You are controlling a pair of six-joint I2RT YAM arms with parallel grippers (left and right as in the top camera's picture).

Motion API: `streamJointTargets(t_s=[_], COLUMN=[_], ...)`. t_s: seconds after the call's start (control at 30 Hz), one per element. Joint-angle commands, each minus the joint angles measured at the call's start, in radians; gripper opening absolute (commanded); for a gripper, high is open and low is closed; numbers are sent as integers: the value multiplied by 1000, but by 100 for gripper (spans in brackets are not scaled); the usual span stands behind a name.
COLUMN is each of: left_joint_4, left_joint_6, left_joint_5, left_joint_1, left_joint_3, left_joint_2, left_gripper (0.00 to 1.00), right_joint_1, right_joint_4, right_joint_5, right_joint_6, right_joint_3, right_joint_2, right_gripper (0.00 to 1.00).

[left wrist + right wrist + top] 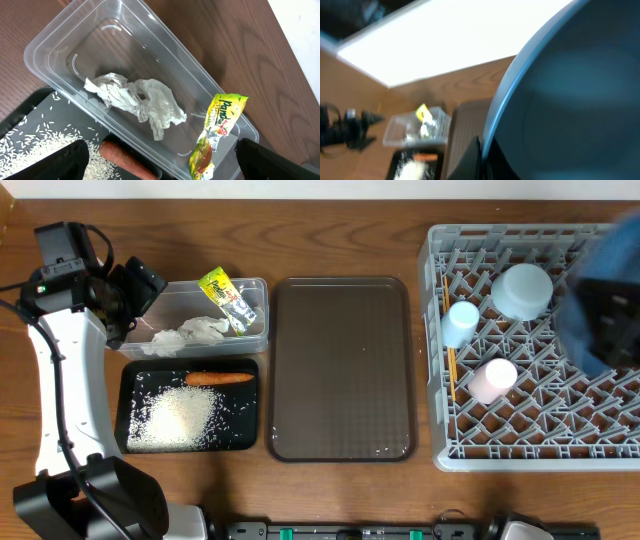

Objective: Sort waste into correct bins and load items into the dishwasher rack
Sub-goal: 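Carry the blue bowl right and lower it into the rack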

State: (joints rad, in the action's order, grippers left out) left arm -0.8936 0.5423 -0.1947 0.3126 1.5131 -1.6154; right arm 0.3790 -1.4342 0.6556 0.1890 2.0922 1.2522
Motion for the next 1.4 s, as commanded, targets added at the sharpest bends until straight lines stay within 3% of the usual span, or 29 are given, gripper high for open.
streamJointTargets(t_s=[0.0, 0.13, 0.3, 0.7, 1.03, 1.37], left_joint_4=[-3, -3, -3, -3, -3, -3], left_joint_6=[-17, -17, -16, -17, -17, -17], left_joint_5=[13, 13, 13, 13, 13, 13], left_joint_1=[3, 3, 3, 3, 3, 3], left_joint_3=[-2, -2, -2, -2, -2, -2], left_joint_2=[18, 18, 18, 18, 18, 18], left_gripper=[96, 96, 96, 96, 96, 96], right_joint_1=[203, 368, 421, 428, 436, 498], right_joint_4=[-41, -138, -264, -237, -30, 47], right_joint_5=[290, 504, 783, 832, 904, 895], right_joint_6=[-104, -253, -606, -1106, -1136, -1136], right_joint_3=[-3, -44, -167, -597, -884, -946], right_joint_2=[29, 85, 188, 290, 293, 293], right_gripper=[1, 1, 1, 1, 1, 1])
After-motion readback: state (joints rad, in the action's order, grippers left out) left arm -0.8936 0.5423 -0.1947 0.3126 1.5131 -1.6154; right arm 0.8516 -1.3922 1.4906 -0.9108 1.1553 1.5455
